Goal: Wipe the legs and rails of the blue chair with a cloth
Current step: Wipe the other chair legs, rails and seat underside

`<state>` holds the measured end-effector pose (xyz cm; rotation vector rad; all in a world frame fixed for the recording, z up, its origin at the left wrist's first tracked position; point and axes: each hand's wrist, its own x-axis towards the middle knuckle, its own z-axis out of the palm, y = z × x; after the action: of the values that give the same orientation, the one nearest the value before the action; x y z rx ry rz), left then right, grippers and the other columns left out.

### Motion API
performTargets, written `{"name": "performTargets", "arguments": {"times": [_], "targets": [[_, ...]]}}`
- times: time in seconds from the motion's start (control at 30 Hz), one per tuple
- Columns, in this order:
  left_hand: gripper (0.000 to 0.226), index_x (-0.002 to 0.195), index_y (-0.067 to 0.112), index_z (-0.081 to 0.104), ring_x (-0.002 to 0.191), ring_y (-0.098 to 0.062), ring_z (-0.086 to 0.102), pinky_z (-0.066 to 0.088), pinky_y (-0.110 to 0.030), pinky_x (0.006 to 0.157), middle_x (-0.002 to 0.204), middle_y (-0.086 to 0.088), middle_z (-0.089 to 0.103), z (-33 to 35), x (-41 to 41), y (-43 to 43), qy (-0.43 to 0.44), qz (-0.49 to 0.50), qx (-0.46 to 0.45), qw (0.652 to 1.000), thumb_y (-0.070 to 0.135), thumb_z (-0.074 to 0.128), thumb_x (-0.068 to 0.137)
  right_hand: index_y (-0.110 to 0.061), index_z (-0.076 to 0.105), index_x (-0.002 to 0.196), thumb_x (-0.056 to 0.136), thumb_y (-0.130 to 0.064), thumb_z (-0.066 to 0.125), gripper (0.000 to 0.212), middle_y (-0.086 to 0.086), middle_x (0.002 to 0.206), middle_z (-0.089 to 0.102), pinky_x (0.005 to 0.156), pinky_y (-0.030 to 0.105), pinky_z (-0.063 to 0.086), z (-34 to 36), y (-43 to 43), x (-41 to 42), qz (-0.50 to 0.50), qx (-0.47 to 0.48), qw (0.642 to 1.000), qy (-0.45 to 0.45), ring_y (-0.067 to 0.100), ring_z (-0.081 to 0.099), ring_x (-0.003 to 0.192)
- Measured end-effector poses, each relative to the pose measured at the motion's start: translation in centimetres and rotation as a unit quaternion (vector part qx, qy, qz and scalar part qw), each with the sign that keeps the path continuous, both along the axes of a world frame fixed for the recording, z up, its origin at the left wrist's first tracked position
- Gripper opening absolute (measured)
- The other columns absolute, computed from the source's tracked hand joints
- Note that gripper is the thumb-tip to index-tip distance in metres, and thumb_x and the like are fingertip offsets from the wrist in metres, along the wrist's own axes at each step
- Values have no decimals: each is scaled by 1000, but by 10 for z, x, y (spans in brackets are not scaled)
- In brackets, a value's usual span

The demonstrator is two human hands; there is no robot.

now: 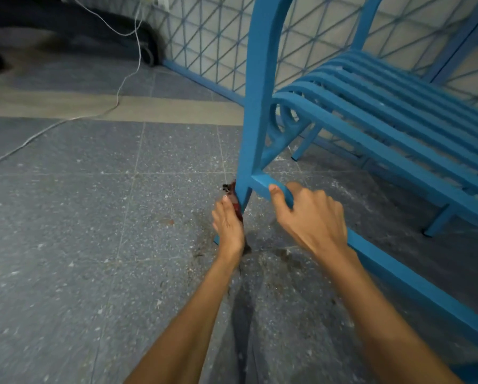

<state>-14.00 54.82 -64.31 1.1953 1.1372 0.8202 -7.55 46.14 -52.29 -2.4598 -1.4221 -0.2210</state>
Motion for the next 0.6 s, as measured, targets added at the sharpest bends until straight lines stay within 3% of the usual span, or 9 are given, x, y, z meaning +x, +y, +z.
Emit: {"name": "performTargets", "arguments": {"times": [0.1,0.17,0.27,0.37,0.4,0.5,0.6], "targets": [[55,143,15,34,142,-28,19,12,-48,117,151,-12,28,38,6,5,-46,7,24,999,45,14,102,-11,58,99,97,-51,28,50,11,74,60,62,35,28,-1,0,-1,0,1,1000,-5,32,50,67],[49,141,17,35,134,-20,25,11,-30,111,142,-9,34,56,12,4,-71,7,74,995,41,17,103,-12,58,102,97,-51,27,50,14,81,65,63,36,29,-1,0,0,0,5,1000,-7,37,59,78],[45,144,19,29,117,-3,24,8,-7,90,127,0,34,58,12,-6,-81,12,128,988,36,23,102,-13,58,101,97,-52,26,51,14,80,64,63,36,30,-3,1,-2,-3,4,1000,-9,37,60,80],[63,143,18,30,115,2,24,8,4,87,125,2,34,35,12,-13,-76,29,144,986,56,21,93,-12,59,99,97,-52,25,52,11,73,57,63,36,29,-4,2,-4,-16,1,1000,-17,34,56,75],[66,142,18,31,116,1,24,9,2,89,126,1,35,26,12,-15,-65,35,138,988,60,21,92,-12,59,100,97,-52,26,52,14,76,60,63,36,29,-4,2,-4,-20,4,1000,-17,35,56,76],[46,139,16,37,117,-6,27,14,-16,97,127,-2,37,1,10,-12,-40,43,71,996,41,26,102,-12,60,102,97,-53,27,52,18,88,65,64,37,29,-4,2,-3,-26,15,1000,-8,36,57,80],[57,124,16,52,120,-25,43,30,-45,109,128,-9,46,-23,8,3,-45,86,-120,988,56,26,93,-14,59,99,96,-55,27,52,14,82,61,66,37,30,-4,1,-3,-32,6,999,4,38,58,84]]}}
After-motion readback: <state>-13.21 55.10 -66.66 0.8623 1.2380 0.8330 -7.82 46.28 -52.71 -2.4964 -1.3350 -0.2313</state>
